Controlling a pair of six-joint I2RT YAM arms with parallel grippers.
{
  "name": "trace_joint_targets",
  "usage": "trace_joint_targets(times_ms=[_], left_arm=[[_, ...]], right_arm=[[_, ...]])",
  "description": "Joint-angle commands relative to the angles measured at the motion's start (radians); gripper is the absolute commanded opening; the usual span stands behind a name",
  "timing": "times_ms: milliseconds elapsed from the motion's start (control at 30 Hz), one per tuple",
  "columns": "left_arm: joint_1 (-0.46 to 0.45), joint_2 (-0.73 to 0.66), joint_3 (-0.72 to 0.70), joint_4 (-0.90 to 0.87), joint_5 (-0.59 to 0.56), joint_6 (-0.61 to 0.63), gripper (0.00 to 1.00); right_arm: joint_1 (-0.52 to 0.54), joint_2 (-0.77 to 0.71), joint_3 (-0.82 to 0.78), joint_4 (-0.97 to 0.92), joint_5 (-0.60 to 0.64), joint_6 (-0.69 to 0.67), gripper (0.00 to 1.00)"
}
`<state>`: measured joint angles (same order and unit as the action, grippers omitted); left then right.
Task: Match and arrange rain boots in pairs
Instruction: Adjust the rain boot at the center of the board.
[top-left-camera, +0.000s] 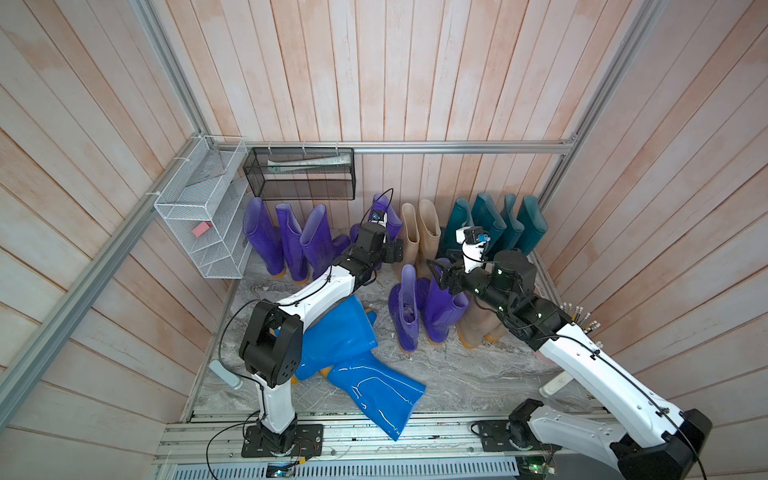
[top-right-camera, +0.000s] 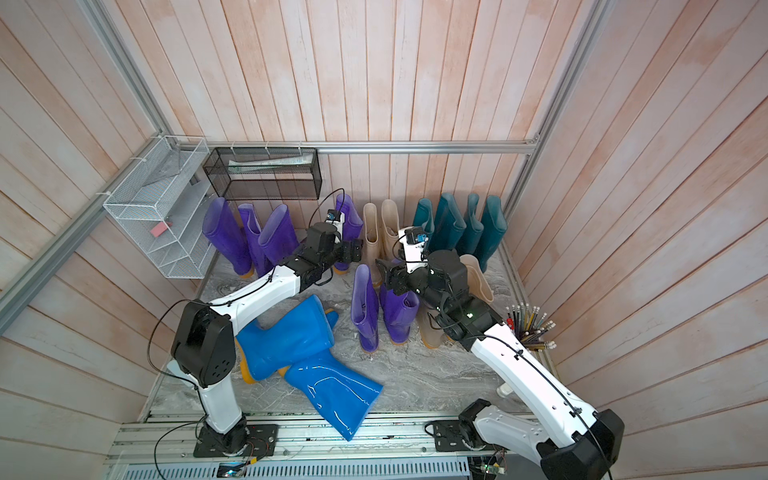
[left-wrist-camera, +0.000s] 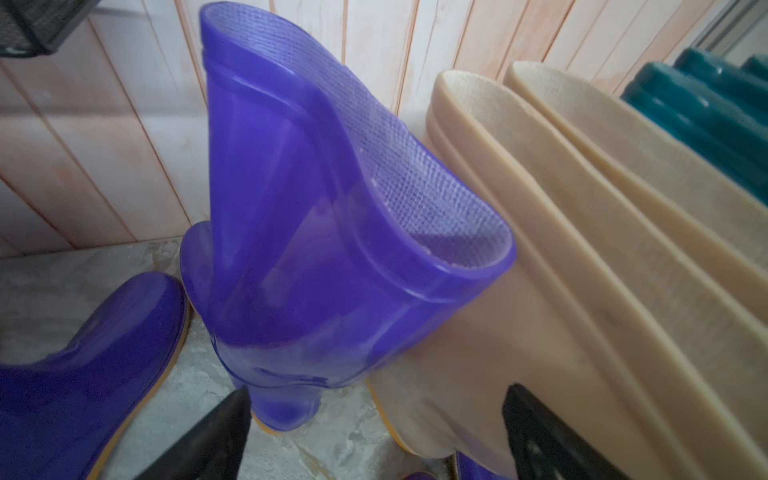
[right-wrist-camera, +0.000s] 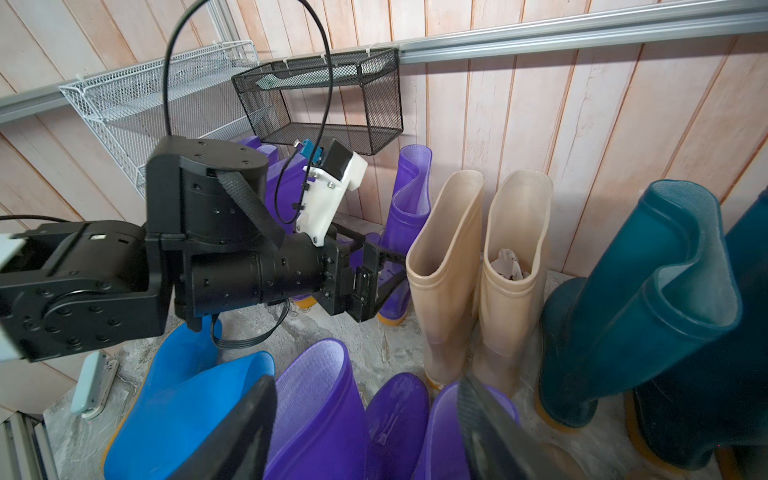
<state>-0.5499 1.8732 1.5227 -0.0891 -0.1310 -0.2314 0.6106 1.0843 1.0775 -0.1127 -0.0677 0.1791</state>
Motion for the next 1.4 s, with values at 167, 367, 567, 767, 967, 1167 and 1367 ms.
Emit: trace_joint_targets(times_ms=[167,367,567,767,967,1167,1367], left_arm=[[0.051,0.090,0.071,0.098,0.071,0.085,0.65],[0.128,-0.017,-0.091,0.238,0.264,0.101,0.01],[0.186,-0.130,-0.269,0.359,0.533,0.108,0.00],[0.235,-0.192,-0.385,0.443,0.663,0.087,0.00],[0.326,-0.225,-0.472,0.554,0.691,-0.002,0.00],[0.358,-0.218,-0.440,0.489,0.588,0.039,0.00],[0.352,-0.139,-0.381,0.542,0.626,-0.054,0.00]], right_arm=[[-0.012,0.001,-0.005,-0.005,-0.003,-0.001,0.71],[-0.019,-0.020,-0.011,-0.014,0.012,-0.009,0.71],[-0.024,0.009,-0.010,0.005,-0.012,-0.001,0.71],[-0.025,0.028,-0.003,0.023,-0.028,0.007,0.71],[-0.025,0.029,-0.003,0.024,-0.040,0.017,0.71],[-0.026,0.023,-0.004,0.018,-0.032,0.014,0.71],[-0.024,0.031,-0.005,0.030,-0.045,0.026,0.71]])
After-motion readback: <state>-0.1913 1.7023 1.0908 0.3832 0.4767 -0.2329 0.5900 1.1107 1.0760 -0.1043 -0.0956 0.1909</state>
